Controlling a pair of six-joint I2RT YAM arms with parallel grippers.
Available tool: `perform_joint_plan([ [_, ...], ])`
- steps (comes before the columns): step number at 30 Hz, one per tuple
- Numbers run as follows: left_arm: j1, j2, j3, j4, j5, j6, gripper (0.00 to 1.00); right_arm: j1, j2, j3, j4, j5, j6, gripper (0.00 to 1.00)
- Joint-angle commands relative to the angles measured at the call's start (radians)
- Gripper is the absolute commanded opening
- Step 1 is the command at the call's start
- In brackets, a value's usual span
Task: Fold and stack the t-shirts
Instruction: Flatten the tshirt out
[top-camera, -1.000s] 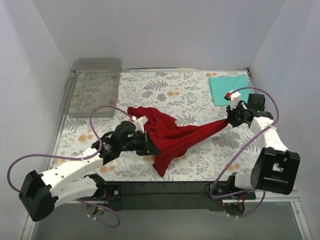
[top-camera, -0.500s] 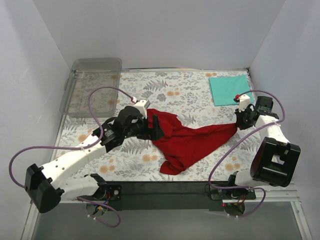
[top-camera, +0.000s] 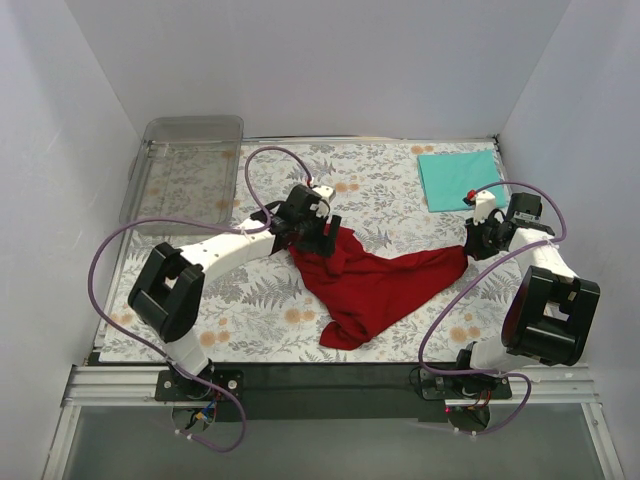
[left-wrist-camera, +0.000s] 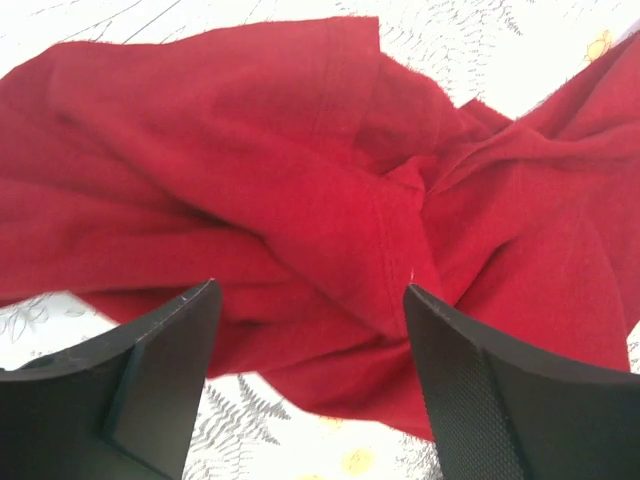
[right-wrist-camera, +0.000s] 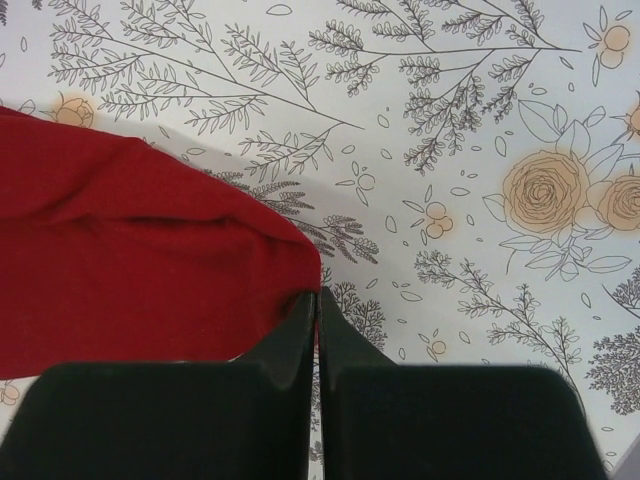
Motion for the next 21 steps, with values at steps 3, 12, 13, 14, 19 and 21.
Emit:
perform_joint_plan([
  [3,0.007,0.077,0.073,0.017,0.020,-0.051,0.56,-0.002,0.008,0.023,0.024,-0.054,-0.001,0.01],
  [12,0.020,0.152,0.156,0.016,0.023,-0.083,0.00,-0.002,-0.009,0.019,0.018,-0.061,-0.013,0.01],
  [13,0.023,0.137,0.154,0.013,0.020,-0.086,0.00,-0.002,-0.015,0.020,0.016,-0.063,-0.015,0.01],
  [14,0.029,0.122,0.151,0.014,0.005,-0.092,0.00,-0.002,-0.022,0.031,0.012,-0.066,-0.018,0.01],
  [19,0.084,-0.135,0.087,0.022,-0.099,-0.154,0.00,-0.002,-0.064,0.100,-0.020,-0.094,-0.049,0.01],
  [21,0.143,-0.241,0.023,0.040,-0.109,-0.212,0.00,-0.002,-0.086,0.158,-0.037,-0.112,-0.053,0.01],
])
